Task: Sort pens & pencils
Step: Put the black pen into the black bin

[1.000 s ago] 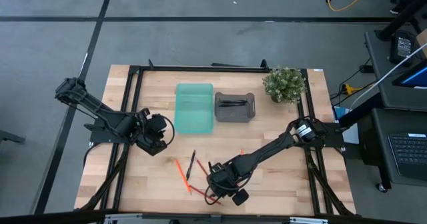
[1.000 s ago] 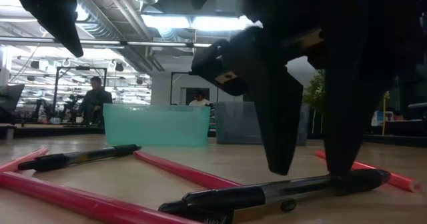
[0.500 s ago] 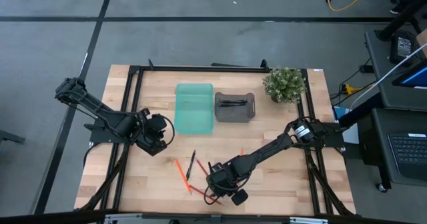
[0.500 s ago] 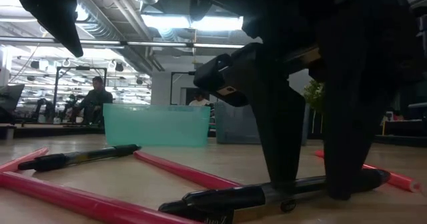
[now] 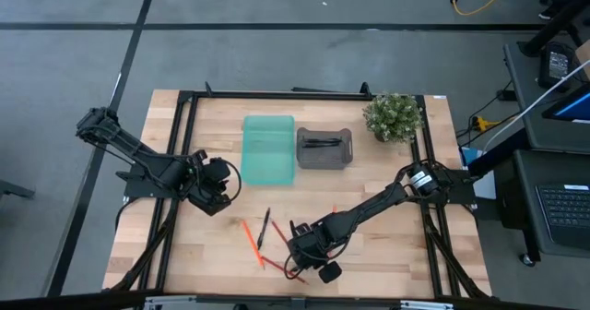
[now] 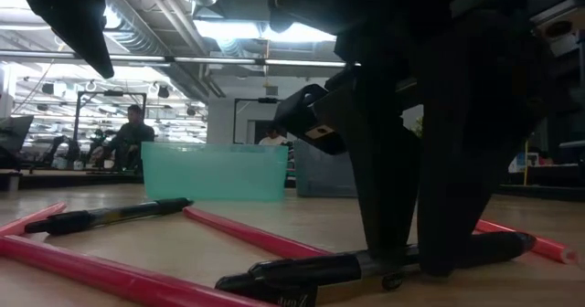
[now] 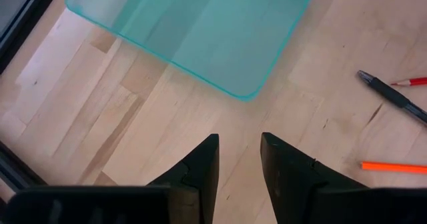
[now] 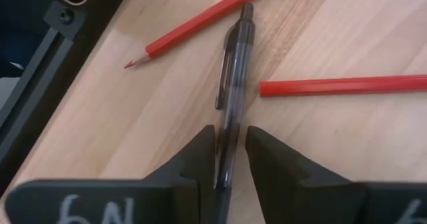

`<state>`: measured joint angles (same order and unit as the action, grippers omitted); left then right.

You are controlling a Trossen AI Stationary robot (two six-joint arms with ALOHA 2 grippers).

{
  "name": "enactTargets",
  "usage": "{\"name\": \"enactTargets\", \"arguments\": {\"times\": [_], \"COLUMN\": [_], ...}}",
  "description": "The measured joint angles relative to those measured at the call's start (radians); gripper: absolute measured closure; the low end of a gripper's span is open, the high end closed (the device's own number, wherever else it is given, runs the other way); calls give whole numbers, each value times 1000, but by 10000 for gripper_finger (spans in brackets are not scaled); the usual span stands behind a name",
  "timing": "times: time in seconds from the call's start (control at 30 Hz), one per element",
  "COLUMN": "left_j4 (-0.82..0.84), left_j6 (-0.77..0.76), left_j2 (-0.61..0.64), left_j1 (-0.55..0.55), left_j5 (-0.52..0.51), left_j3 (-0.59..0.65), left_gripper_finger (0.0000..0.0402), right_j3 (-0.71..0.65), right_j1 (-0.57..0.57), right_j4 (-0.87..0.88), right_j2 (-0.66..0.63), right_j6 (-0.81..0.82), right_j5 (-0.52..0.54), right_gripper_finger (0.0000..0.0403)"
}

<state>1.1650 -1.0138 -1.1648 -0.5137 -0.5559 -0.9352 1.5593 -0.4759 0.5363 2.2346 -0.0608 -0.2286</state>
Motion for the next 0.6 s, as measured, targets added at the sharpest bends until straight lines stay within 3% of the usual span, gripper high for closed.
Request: {"name": "enactTargets", "arguments": {"times": [0.6], "left_j4": [0], "left_j6": [3], "left_j2": [0], "left_j1": [0], "left_j5": [0], "left_j3": [0], "left_gripper_finger": [296], "right_j3": [-4], "right_j1": [3], "right_j4": [9], "right_j2": [-33], "right_j6": [27], "right_j5": [1], "right_gripper_finger": [302]}}
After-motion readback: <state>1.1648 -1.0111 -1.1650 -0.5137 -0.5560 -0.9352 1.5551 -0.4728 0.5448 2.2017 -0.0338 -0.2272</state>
